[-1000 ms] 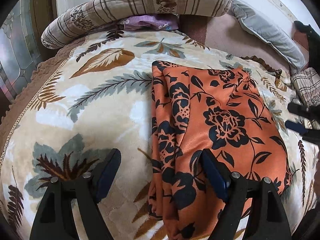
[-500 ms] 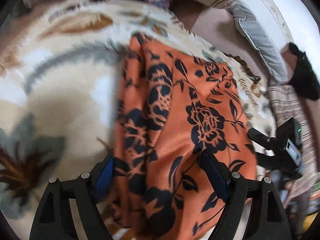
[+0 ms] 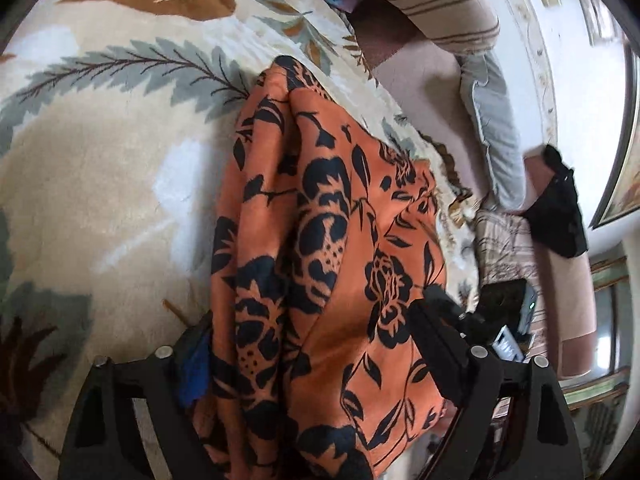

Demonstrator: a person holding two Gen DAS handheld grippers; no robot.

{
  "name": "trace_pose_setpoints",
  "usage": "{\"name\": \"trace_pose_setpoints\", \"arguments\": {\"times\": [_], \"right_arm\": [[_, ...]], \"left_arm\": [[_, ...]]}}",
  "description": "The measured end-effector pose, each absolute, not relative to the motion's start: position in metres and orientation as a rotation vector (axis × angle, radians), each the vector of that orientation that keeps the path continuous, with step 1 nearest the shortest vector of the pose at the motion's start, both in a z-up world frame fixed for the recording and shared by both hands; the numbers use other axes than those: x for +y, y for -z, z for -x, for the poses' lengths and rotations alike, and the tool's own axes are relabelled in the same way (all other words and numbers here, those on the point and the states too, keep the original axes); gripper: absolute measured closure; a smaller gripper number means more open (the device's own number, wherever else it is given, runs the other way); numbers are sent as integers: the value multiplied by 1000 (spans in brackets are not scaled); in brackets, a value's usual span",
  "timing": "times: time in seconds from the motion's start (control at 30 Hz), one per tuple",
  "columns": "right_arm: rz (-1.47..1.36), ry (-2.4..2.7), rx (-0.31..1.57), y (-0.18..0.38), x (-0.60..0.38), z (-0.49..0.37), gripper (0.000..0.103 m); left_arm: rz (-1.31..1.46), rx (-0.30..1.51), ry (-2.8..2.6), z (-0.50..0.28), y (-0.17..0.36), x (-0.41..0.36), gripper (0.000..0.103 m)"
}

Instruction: Fold small clothes

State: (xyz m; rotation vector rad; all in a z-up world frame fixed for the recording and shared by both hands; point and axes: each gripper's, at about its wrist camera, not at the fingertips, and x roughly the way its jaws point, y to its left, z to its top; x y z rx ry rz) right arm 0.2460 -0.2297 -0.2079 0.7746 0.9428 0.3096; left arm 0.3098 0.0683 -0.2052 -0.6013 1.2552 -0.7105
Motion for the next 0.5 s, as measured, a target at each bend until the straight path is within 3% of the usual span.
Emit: {"name": "trace_pose_setpoints", "arguments": {"times": [0.13,0.37,0.5], "right_arm": [[-799,-293,914,211,-234,-241,33],[-793,-276,891,212,-237,-236,36],[-790,-259,883,209,-238,-233,45]], "left_arm": [[597,1267,689,-313,210,68,43],[566,1246,698,-311,209,62,54],[527,1213,708,-308,203,62,61]]}}
